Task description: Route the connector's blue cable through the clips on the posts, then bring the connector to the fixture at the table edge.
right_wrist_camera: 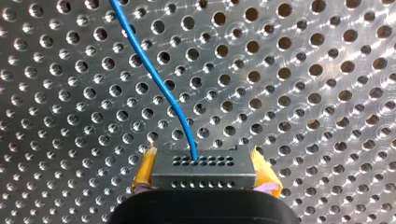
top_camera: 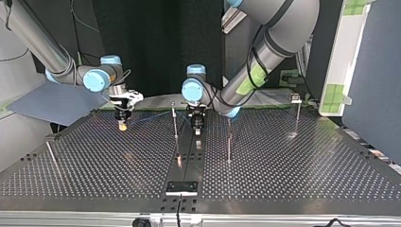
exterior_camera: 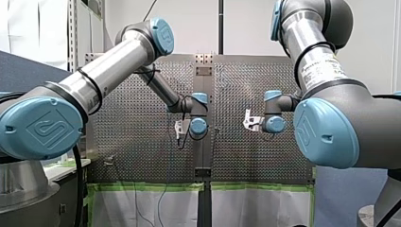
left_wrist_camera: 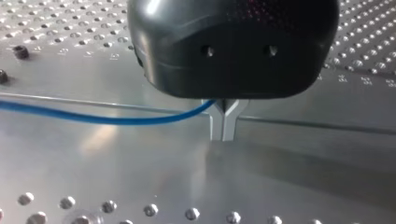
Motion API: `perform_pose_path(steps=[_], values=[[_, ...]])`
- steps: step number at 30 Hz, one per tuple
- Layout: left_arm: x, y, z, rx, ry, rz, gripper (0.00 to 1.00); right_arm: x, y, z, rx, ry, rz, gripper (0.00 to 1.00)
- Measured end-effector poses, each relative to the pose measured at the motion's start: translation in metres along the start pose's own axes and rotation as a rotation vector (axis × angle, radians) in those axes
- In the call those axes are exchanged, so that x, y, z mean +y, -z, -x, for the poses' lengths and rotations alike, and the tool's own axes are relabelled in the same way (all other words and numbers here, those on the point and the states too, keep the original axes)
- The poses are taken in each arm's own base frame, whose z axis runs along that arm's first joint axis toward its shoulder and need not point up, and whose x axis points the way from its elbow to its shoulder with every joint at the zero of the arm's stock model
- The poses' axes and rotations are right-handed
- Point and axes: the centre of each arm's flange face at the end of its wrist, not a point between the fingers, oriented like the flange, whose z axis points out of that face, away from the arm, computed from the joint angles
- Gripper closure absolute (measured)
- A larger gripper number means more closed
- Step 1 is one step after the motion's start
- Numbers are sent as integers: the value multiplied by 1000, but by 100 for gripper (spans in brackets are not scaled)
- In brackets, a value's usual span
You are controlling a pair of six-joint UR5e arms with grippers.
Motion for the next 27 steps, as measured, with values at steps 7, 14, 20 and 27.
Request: perform_pose_path(steps=[7,14,20,27], values=[[-2,-3,-12,21,-12,-1,100,-1,-3,-2,-1,-1,-11,100],[-6,-3,-13,23,-12,-9,100,-1,-6,8,-21,-1,-19,100],[-5,-2,-14,29,-15,-8,100,-3,-7,16,-33,2,-23,100],[-7,0,-14,32,-17,-10,83,-4,-7,17,-34,3,-27,100]])
